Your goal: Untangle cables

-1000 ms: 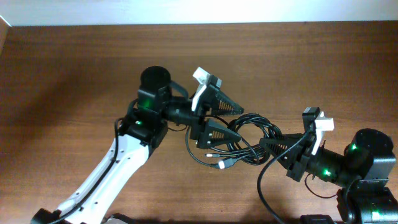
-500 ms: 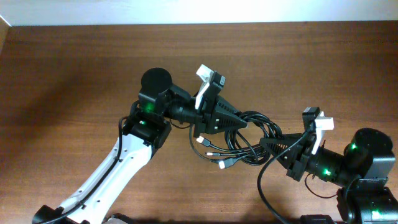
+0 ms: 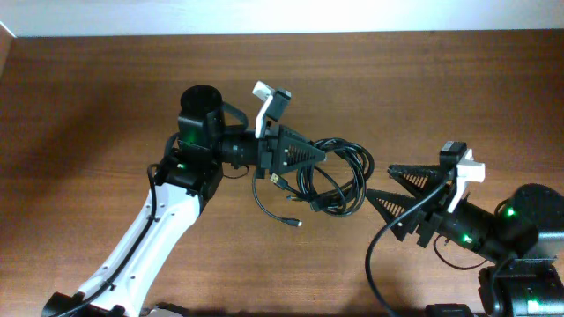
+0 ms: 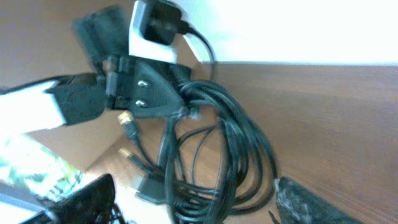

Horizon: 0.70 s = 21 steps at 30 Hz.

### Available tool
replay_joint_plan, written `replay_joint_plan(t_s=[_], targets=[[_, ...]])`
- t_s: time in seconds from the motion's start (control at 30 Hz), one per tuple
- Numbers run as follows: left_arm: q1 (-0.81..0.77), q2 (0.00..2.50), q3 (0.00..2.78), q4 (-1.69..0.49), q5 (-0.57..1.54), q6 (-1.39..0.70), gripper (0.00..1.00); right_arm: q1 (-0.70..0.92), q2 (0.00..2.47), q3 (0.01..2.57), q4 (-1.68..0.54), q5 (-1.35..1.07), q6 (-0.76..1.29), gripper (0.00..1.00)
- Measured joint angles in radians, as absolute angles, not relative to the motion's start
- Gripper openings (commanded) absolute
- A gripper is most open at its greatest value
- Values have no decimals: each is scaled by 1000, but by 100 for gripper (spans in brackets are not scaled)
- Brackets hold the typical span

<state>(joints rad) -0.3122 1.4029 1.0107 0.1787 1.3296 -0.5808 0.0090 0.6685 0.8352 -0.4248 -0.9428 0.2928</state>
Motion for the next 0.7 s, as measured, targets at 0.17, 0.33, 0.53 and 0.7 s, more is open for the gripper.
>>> replay_joint_plan(t_s=[0.17,0.33,0.53,0.7], targets=[[-305,1403,1011,175,1301,-581,0,9,667,836,-343,-1128,296,69],[-363,1403,1011,175,1257,-582,0,9,667,836,-381,-1173,287,69],[-383,1403,1011,191,1235,-582,0,9,710,838,-508,-1145,239,68],[-382,1403,1010,207,1238,-582,0,9,718,838,-546,-1018,231,68]])
